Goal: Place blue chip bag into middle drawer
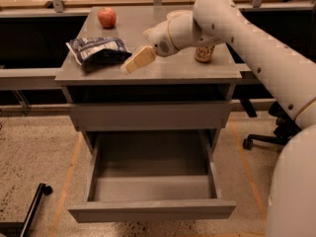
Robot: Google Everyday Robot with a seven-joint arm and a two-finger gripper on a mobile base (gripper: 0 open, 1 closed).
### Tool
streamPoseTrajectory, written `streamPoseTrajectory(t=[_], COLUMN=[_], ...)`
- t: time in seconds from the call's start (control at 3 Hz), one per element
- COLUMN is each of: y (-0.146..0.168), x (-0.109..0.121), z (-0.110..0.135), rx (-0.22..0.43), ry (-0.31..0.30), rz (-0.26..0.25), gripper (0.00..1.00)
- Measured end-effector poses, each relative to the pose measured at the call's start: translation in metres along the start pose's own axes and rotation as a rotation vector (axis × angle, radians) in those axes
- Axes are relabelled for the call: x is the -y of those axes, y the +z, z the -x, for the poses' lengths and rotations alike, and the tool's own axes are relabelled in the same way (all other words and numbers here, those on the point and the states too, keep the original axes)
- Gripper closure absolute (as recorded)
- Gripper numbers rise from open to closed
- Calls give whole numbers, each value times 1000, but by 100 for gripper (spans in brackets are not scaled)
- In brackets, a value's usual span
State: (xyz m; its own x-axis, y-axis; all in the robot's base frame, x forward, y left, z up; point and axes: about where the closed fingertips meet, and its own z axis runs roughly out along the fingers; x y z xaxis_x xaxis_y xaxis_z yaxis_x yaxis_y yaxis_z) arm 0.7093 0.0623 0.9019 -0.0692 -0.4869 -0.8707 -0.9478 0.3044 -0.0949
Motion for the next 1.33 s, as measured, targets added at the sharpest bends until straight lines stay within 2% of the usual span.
streamPoseTrajectory(t=[0.67, 1.0, 1.33], y=[85, 123, 146], x=[17, 26, 34], z=[26, 31, 31], rx=[112, 129, 117], ry=[-4, -16, -32], rz=[68, 83, 91], gripper=[0, 0, 18])
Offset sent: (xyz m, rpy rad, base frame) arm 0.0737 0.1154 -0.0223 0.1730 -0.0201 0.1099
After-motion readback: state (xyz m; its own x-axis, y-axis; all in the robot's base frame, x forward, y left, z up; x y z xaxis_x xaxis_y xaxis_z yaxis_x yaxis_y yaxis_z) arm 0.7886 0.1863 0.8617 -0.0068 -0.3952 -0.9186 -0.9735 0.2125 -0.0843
